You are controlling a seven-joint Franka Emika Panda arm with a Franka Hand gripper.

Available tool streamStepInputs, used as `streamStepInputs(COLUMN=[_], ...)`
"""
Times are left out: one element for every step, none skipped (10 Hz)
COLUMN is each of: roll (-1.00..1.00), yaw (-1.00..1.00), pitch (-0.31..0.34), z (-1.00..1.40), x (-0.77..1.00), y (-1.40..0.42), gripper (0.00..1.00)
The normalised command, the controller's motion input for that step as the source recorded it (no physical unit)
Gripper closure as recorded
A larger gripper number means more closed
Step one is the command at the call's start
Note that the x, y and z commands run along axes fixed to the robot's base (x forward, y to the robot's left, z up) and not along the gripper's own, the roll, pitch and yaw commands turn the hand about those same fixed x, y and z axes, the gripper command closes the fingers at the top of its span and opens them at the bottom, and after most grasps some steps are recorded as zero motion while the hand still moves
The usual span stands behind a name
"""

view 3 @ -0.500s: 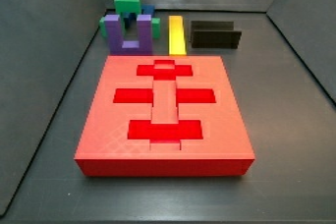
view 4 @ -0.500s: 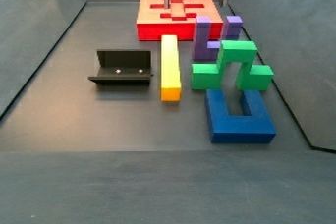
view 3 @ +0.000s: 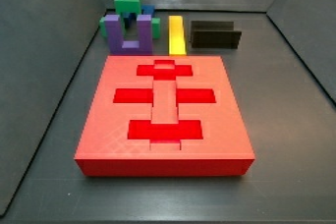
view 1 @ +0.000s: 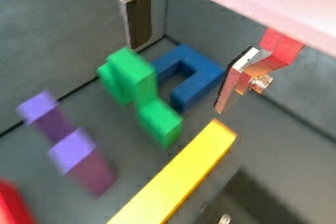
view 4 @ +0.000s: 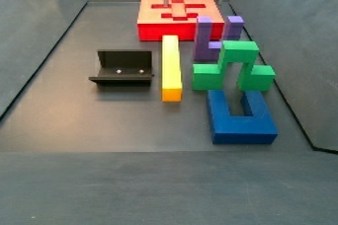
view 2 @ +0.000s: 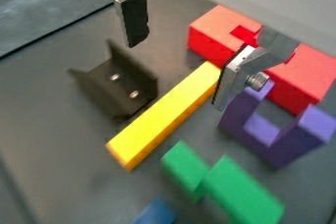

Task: Pick up the purple object. Move up. Move to above the board. Insert the purple object.
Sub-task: Pick up the purple object.

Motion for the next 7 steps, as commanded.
streamStepInputs(roll=[-0.06, -0.1, -0.21, -0.35, -0.37, -0.31, -0.05], yaw=[0.0, 0.0, 0.0, 0.0, 0.07, 0.19, 0.1], pitch=[0.0, 0.0, -0.009, -0.076, -0.106, -0.1, -0.071], z=[-0.25, -0.21, -0.25, -0.33, -0.3, -0.28, -0.21], x=[0.0, -0.06, -0.17, -0.35, -0.33, -0.17, -0.24], y=[-1.0, -0.96, -0.68, -0.49, -0.28, -0.03, -0.07], gripper=[0.0, 0.0, 0.0, 0.0, 0.0, 0.0, 0.0])
